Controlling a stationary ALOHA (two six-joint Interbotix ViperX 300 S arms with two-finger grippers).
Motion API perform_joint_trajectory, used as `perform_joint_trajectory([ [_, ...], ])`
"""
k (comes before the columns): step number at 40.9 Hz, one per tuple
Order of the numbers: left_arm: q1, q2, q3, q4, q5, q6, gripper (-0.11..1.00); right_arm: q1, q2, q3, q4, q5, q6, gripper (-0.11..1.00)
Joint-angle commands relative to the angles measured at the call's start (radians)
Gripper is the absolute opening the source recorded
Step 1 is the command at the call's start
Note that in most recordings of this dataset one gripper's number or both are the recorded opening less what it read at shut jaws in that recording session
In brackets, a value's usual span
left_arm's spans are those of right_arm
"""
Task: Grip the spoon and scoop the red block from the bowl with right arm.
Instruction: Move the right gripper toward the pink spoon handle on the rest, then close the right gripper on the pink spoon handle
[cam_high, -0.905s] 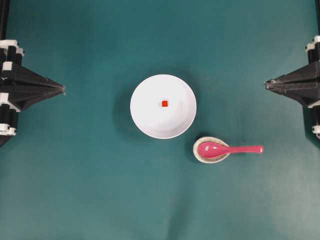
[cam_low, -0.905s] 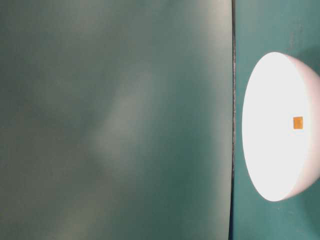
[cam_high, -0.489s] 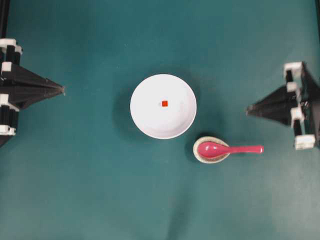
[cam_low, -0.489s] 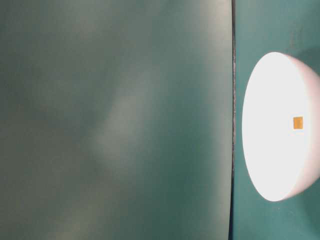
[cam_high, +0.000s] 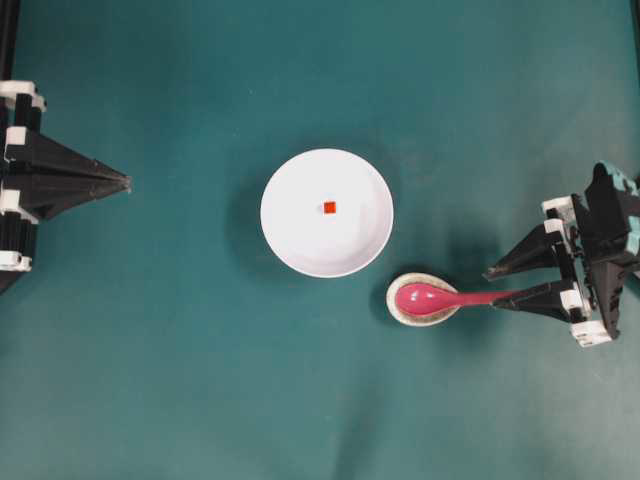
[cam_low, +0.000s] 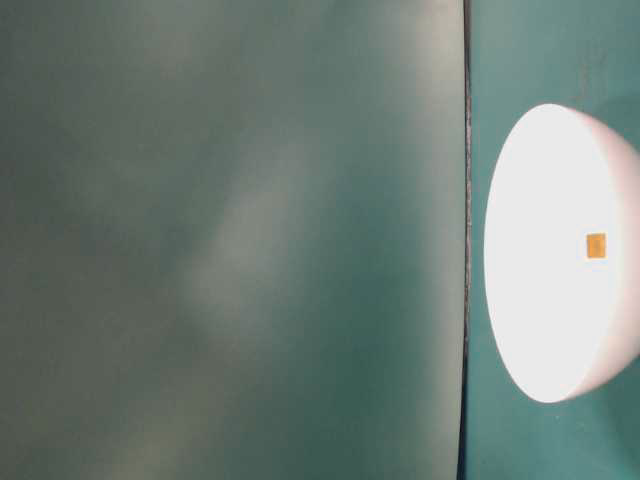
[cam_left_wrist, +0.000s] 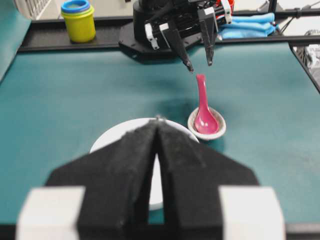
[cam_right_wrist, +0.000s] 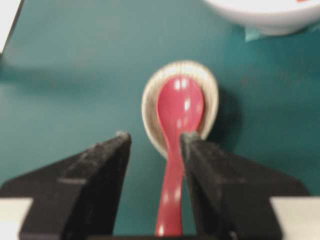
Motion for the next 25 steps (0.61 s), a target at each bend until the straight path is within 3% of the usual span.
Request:
perform_joint_trajectory([
  [1, 0.0, 0.003, -0.025, 0.003, 0.005, -0.002, 0.0, 0.023, 0.064, 0.014, 0.025, -0.106, 0.003, 0.51],
  [10, 0.0, 0.0, -0.025, 0.003, 0.017, -0.005, 0.0, 0.117, 0.212, 0.038, 0.147, -0.268, -0.006, 0.51],
  [18, -0.002, -0.002, -0.025, 0.003, 0.026, -0.003, 0.0, 0.232, 0.334, 0.031, 0.29, -0.374, -0.015, 0.51],
  [21, 0.0, 0.0, -0.025, 0.003, 0.031, -0.003, 0.0, 0.255, 0.357, 0.029, 0.348, -0.393, -0.035, 0.51],
  [25, 0.0, -0.002, -0.025, 0.003, 0.031, -0.003, 0.0, 0.267, 0.36, 0.025, 0.39, -0.397, -0.08, 0.51],
])
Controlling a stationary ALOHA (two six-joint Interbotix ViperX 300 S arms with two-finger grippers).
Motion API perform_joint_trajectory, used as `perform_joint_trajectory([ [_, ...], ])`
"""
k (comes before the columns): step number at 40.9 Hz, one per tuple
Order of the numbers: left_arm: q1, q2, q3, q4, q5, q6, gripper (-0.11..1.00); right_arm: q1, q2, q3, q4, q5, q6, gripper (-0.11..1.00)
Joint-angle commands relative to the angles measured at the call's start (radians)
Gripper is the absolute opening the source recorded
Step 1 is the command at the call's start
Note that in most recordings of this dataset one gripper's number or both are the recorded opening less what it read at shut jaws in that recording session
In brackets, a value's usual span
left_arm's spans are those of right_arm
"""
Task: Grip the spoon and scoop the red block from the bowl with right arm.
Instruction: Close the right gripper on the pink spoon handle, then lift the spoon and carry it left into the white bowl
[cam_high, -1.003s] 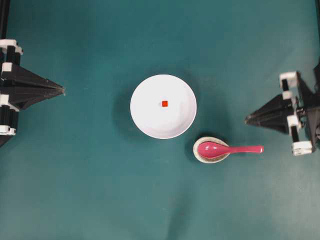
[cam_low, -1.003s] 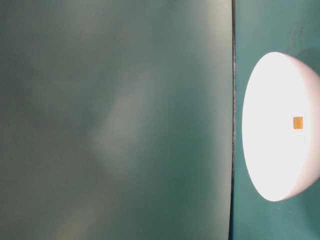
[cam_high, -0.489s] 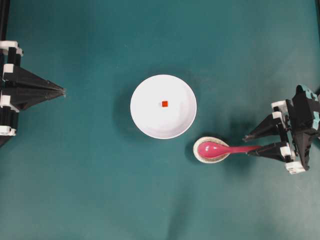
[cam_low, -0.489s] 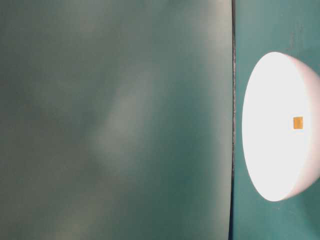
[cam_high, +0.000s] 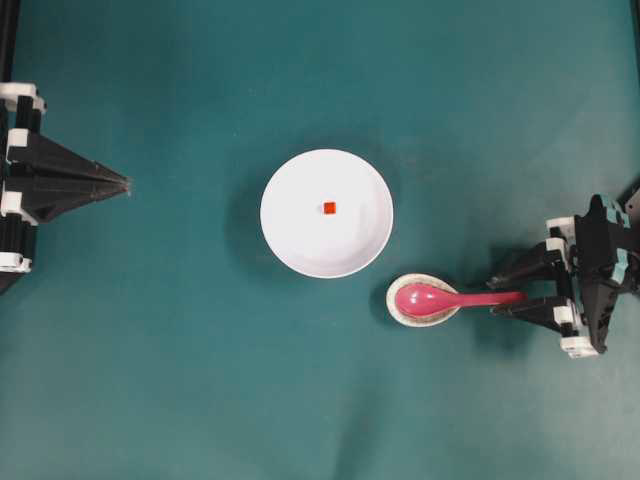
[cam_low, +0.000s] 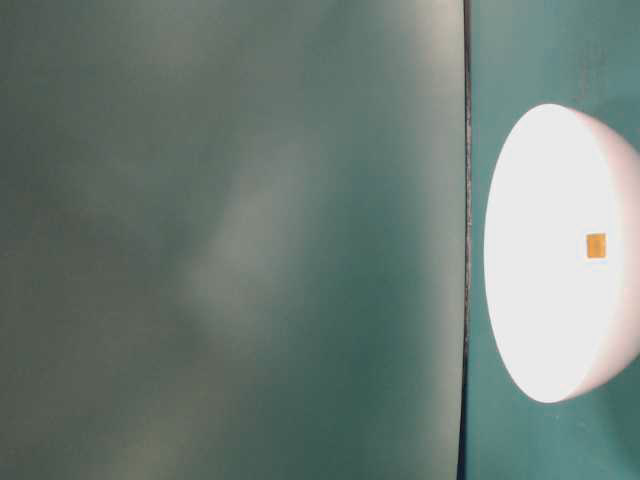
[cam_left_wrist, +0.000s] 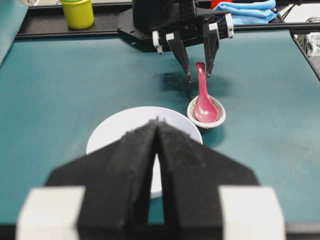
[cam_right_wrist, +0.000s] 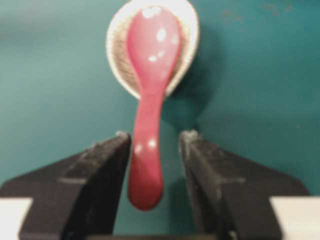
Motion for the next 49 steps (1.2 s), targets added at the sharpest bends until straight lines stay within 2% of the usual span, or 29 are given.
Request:
perform_joint_trajectory([
  [1, 0.0, 0.003, -0.026, 0.003, -0.003, 0.0, 0.0, 0.012, -0.003, -0.015, 0.037, -0.017, -0.034, 0.51],
  [8, -0.002, 0.003, -0.026, 0.003, 0.002, -0.002, 0.0, 0.015, 0.0, -0.028, 0.046, -0.012, -0.095, 0.5],
  [18, -0.002, 0.003, -0.026, 0.003, 0.006, -0.002, 0.0, 0.021, 0.002, -0.031, 0.044, -0.002, -0.115, 0.49],
  [22, 0.0, 0.003, -0.025, 0.003, 0.006, -0.002, 0.0, 0.026, 0.002, -0.031, 0.044, -0.002, -0.138, 0.43],
  [28, -0.002, 0.005, -0.026, 0.003, 0.017, -0.003, 0.0, 0.025, 0.003, -0.037, 0.048, -0.003, -0.178, 0.27],
  [36, 0.0, 0.003, -0.026, 0.003, 0.025, -0.003, 0.0, 0.017, -0.026, -0.055, 0.051, -0.012, -0.189, 0.24],
  [40, 0.0, 0.0, -0.029, 0.0, 0.018, -0.006, 0.0, -0.028, -0.094, -0.091, 0.051, 0.005, -0.202, 0.24],
  [43, 0.0, -0.009, -0.034, -0.002, 0.025, -0.005, 0.0, -0.081, -0.161, -0.123, 0.051, 0.061, -0.229, 0.24],
  [46, 0.009, -0.026, -0.038, -0.002, 0.032, -0.005, 0.0, -0.153, -0.232, -0.169, 0.051, 0.167, -0.27, 0.24],
  [49, 0.021, -0.049, -0.041, -0.002, 0.048, -0.005, 0.0, -0.247, -0.308, -0.232, 0.051, 0.345, -0.331, 0.24],
])
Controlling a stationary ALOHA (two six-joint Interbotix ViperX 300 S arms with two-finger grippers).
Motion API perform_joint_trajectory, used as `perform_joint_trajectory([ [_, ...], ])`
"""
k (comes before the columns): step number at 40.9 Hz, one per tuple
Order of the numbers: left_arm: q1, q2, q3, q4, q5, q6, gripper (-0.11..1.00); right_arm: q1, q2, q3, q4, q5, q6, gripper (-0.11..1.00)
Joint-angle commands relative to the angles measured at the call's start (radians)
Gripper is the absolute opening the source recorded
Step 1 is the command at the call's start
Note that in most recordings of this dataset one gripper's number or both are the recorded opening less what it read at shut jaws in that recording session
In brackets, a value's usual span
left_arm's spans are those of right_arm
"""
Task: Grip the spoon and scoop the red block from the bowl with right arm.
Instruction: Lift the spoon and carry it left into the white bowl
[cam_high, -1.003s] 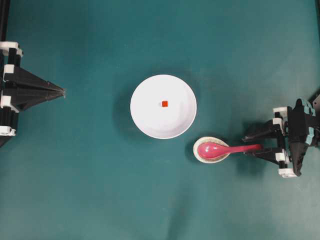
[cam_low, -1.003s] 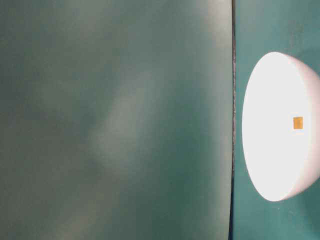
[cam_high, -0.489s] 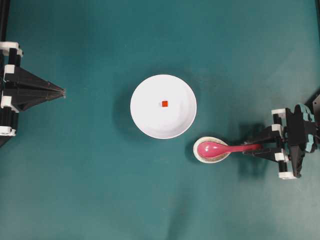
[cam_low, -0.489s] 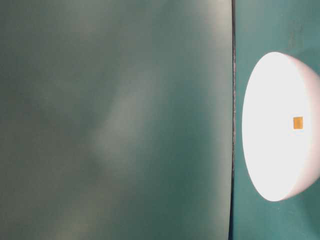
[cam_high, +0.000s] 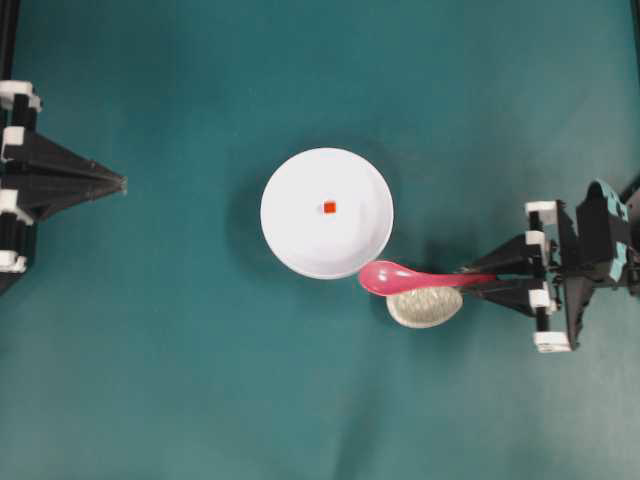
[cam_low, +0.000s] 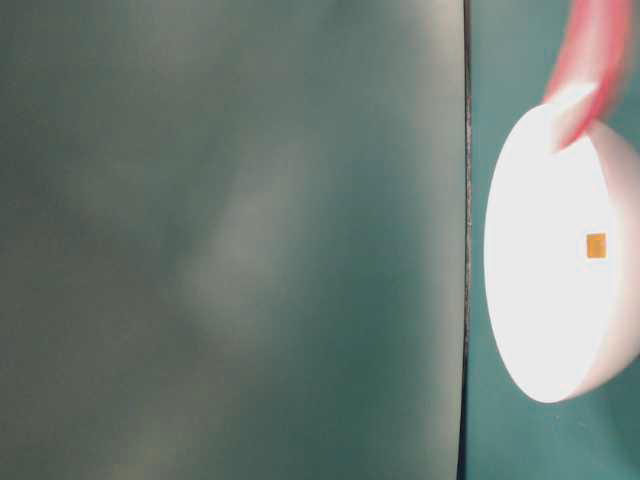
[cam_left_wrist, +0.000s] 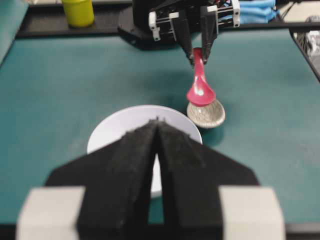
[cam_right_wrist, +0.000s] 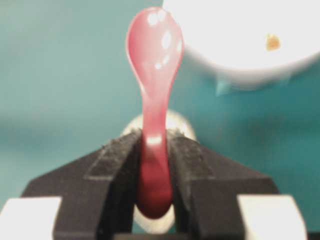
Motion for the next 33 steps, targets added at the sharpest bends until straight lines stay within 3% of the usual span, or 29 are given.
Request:
perform_joint_trajectory([
  [1, 0.017, -0.021, -0.031, 0.0, 0.012, 0.0, 0.0, -0.104, -0.1, -0.087, 0.0, 0.201, -0.058, 0.24],
  [7, 0.032, -0.044, -0.037, 0.0, 0.063, 0.0, 0.0, -0.29, -0.192, -0.252, 0.0, 0.627, -0.17, 0.24],
  [15, 0.035, -0.046, -0.038, 0.0, 0.087, -0.002, 0.0, -0.512, -0.164, -0.48, -0.003, 1.112, -0.181, 0.24],
  [21, 0.035, -0.044, -0.038, 0.0, 0.087, -0.002, 0.0, -0.615, -0.077, -0.603, -0.014, 1.327, -0.179, 0.24],
  [25, 0.035, -0.044, -0.038, 0.0, 0.087, -0.002, 0.0, -0.637, -0.015, -0.657, -0.029, 1.402, -0.179, 0.24],
  [33, 0.035, -0.051, -0.043, 0.0, 0.086, 0.014, 0.0, -0.638, 0.1, -0.776, -0.138, 1.534, -0.147, 0.24],
])
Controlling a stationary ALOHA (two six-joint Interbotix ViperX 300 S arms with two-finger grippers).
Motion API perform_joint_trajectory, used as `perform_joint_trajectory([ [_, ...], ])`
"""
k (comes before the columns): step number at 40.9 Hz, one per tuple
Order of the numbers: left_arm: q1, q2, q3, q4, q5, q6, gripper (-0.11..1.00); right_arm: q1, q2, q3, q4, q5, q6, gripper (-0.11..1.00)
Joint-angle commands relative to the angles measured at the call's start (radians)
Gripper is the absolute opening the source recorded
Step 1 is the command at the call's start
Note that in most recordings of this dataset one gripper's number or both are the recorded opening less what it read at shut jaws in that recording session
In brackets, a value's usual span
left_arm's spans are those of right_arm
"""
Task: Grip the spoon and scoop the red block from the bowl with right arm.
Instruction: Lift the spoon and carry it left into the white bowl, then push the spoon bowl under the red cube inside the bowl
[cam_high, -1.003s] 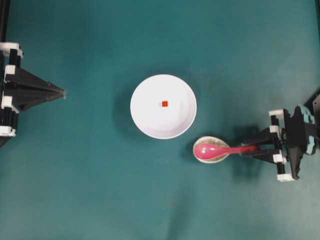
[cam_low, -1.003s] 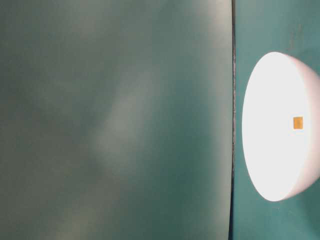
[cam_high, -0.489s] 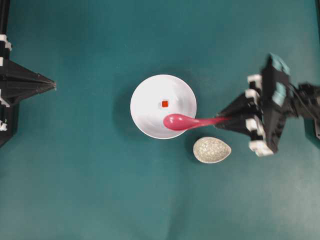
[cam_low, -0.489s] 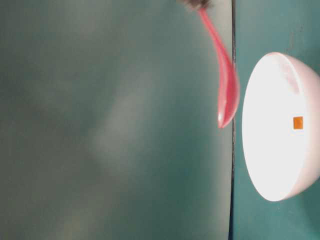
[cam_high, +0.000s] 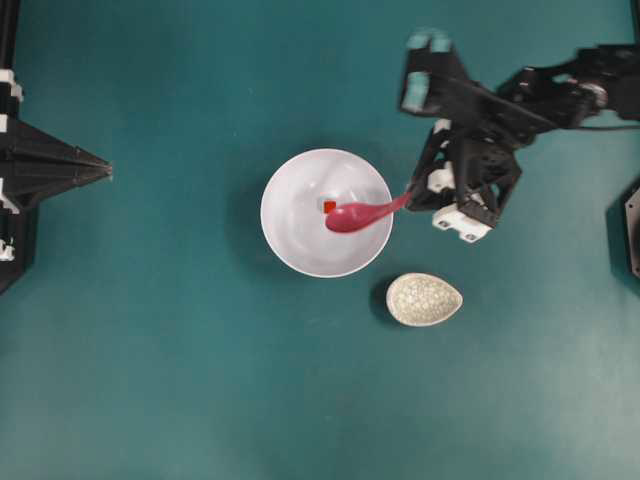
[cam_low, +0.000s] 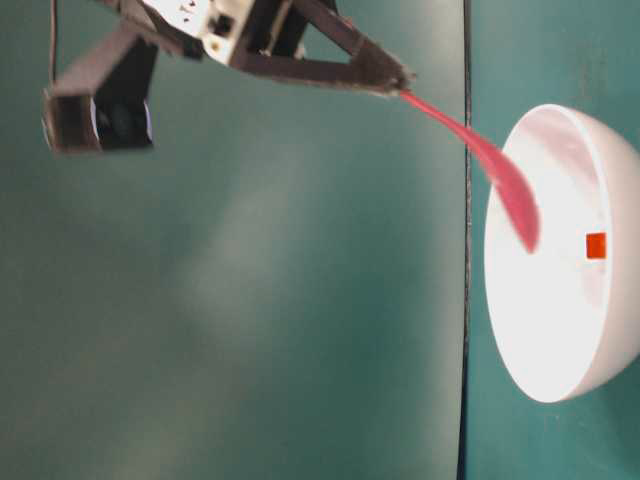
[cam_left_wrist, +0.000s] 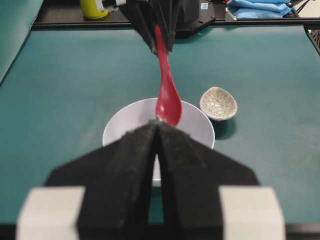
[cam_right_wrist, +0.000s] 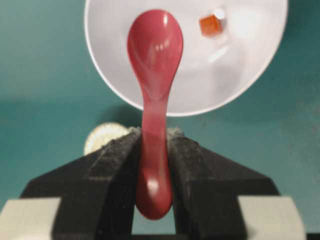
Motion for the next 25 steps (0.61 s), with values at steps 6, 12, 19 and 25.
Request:
perform_joint_trajectory([
  [6, 0.003, 0.002, -0.037, 0.0, -0.003, 0.014, 0.0, -0.005, 0.071, -0.11, -0.156, 0.094, 0.081, 0.24],
  [12, 0.003, 0.002, -0.037, 0.0, -0.003, 0.014, 0.0, -0.005, 0.104, -0.137, -0.255, 0.112, 0.141, 0.24],
  [19, 0.003, 0.002, -0.035, 0.0, -0.003, 0.015, 0.0, 0.006, 0.12, -0.138, -0.278, 0.121, 0.138, 0.24],
  [25, 0.003, 0.002, -0.037, 0.002, -0.003, 0.015, 0.0, 0.029, 0.141, -0.141, -0.281, 0.118, 0.133, 0.24],
])
